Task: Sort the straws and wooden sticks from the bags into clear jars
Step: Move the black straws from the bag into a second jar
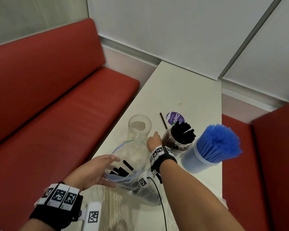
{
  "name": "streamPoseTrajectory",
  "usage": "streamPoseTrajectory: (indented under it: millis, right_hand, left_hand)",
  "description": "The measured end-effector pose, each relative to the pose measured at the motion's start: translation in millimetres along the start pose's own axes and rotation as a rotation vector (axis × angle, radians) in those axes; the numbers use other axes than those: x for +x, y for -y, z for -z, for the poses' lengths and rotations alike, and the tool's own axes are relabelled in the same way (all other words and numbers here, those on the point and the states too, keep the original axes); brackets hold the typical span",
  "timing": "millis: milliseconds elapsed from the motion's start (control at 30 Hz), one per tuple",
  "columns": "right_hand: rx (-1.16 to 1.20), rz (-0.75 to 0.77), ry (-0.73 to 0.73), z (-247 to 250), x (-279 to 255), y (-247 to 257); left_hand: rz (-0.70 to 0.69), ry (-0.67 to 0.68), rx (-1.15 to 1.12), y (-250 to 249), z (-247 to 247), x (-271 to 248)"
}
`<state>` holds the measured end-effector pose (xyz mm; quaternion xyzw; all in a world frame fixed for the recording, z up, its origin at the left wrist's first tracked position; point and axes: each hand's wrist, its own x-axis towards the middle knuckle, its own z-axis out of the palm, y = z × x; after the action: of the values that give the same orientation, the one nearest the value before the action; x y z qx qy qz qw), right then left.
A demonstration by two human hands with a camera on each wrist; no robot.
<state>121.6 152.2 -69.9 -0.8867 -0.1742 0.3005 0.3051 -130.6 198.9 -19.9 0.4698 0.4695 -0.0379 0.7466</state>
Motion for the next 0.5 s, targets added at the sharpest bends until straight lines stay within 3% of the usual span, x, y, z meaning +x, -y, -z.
streamPoseTrajectory:
  millis: [100,500]
  right_hand:
    - [-0.151,0.019,-0.002,-6.9,6.1,-1.4]
    - [-0.3,0.064,-0.2,-31.5,54.8,-14.6]
  left_hand:
    - [-0.004,0.016,0.003,1.5,4.3,3.8]
    - [-0.039,0.007,0.06,19.2,11.3,27.8]
